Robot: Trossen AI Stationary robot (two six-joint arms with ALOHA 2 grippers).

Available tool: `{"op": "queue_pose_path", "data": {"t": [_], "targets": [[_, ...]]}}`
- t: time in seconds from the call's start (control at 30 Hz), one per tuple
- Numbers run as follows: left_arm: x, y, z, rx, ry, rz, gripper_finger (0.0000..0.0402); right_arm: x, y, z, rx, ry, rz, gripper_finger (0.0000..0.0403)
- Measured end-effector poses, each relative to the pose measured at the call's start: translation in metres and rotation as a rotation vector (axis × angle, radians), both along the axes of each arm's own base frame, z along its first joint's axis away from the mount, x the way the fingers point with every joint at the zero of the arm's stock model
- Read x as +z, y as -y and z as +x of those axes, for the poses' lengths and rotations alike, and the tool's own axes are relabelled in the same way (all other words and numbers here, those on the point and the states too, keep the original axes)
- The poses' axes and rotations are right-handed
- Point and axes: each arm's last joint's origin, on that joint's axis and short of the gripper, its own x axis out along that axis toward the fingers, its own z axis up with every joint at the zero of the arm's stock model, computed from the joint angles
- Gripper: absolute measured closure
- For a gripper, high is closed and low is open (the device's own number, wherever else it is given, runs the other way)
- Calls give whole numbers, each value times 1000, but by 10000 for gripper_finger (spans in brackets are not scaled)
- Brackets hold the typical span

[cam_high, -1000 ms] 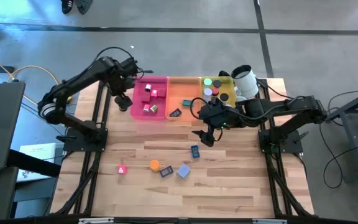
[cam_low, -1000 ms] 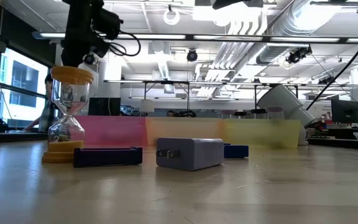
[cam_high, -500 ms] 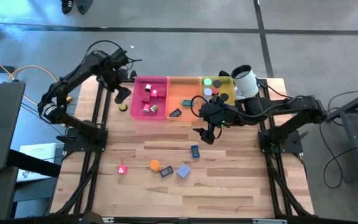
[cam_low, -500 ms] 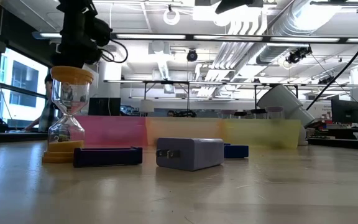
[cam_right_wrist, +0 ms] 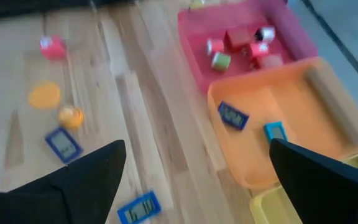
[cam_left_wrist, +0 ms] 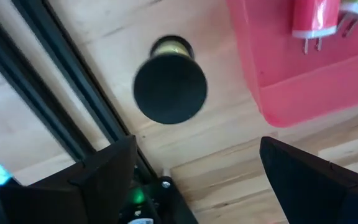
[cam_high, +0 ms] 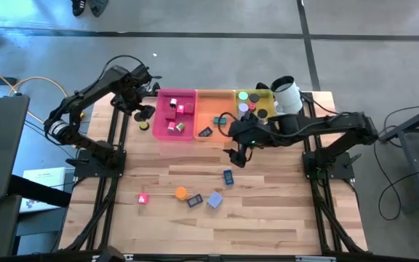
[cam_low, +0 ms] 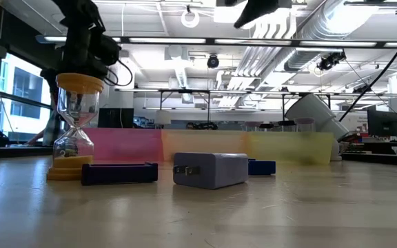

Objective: Pick & Place Office items
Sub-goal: Put the black hourglass into the yellow bin

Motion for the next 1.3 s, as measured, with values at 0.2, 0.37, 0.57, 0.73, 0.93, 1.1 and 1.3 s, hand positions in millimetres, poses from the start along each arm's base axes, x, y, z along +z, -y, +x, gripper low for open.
{"op": "queue_pose_path", "data": {"t": [0.2, 0.37, 0.57, 0.73, 0.93, 1.1, 1.3], "targets": [[-7, -1, -1, 37, -2, -1, 69, -16, -2, 12, 6, -62, -1, 16], [-8, -3, -1, 27, 11, 16, 69, -22, -3, 17, 19, -82, 13, 16], [-8, -3, 2, 16, 18, 25, 69, -20, -4, 17, 29, -66, 42, 16], [-8, -4, 1, 41, -43, 70, 69, -20, -4, 17, 27, -58, 45, 16], [-9, -6, -3, 119, -55, 70, 69, -19, -4, 18, 27, -45, 45, 16], [-13, -6, -3, 112, -54, 71, 69, -19, -4, 18, 28, -43, 45, 16], [-26, -6, -3, 113, -37, 74, 69, -19, -4, 18, 32, -45, 41, 16]]}}
